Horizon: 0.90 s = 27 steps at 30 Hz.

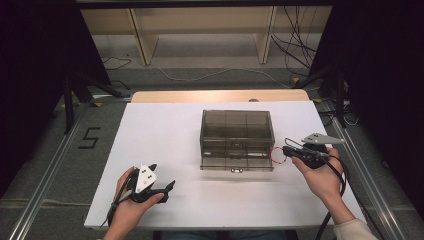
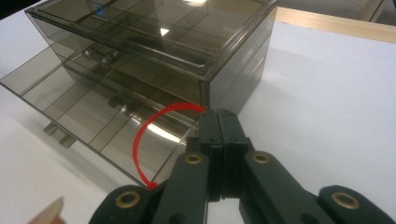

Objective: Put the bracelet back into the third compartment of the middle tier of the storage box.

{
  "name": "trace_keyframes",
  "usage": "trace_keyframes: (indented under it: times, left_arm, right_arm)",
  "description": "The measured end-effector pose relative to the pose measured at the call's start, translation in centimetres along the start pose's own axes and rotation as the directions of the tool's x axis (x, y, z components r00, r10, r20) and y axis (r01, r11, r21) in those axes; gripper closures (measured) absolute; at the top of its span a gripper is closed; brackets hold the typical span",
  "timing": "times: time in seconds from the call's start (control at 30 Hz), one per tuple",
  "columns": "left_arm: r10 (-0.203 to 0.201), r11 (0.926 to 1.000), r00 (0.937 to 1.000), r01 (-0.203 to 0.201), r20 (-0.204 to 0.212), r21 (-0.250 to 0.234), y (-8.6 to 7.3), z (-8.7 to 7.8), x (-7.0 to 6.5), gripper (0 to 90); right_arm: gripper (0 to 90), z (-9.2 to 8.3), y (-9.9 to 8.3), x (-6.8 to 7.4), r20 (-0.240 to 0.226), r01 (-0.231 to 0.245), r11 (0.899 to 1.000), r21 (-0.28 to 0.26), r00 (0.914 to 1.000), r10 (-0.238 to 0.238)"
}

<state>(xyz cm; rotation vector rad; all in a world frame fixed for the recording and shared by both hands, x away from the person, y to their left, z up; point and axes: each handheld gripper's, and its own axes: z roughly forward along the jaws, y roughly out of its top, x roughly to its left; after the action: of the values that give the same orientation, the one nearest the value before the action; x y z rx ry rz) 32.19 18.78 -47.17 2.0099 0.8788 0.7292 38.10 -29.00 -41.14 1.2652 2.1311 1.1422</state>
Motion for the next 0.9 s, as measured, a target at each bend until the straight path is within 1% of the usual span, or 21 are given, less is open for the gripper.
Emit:
trace_keyframes:
  times: [0.03,0.17,0.37,0.5,0.63,0.77,0.9]
  left_arm:
    - [0.003,1.0,1.0,-0.003,0.001,0.003,0.0,-0.02,0.02,18.4]
    - [-0.005,1.0,1.0,0.005,-0.001,-0.001,0.0,0.0,-0.01,18.4]
    - [0.003,1.0,1.0,-0.003,0.001,0.003,0.0,-0.01,0.03,18.4]
    - [-0.004,1.0,1.0,0.004,0.0,-0.001,-0.01,0.0,-0.01,18.4]
    - [0.004,1.0,1.0,-0.004,0.0,0.002,0.01,-0.03,0.02,18.4]
    - [-0.004,1.0,1.0,0.004,0.0,-0.002,-0.01,0.0,-0.01,18.4]
    - [0.005,1.0,1.0,-0.005,0.001,0.003,0.01,-0.02,0.02,18.4]
  right_arm:
    - [90.0,0.0,0.01,0.03,0.0,-0.002,1.0,0.001,1.0,0.002]
    - [90.0,0.08,0.08,0.1,-0.003,0.003,1.0,-0.001,1.0,-0.003]
    - [90.0,0.21,0.18,0.28,-0.005,0.008,1.0,0.001,1.0,-0.008]
    - [90.0,0.22,0.26,0.39,-0.008,0.004,1.0,0.004,1.0,-0.004]
    - [90.0,0.24,0.33,0.45,-0.008,0.006,1.0,0.002,0.9999,-0.006]
    - [90.0,0.32,0.4,0.53,-0.014,0.01,1.0,0.002,0.9999,-0.01]
    - [90.0,0.37,0.48,0.65,-0.015,0.011,1.0,0.004,0.9998,-0.011]
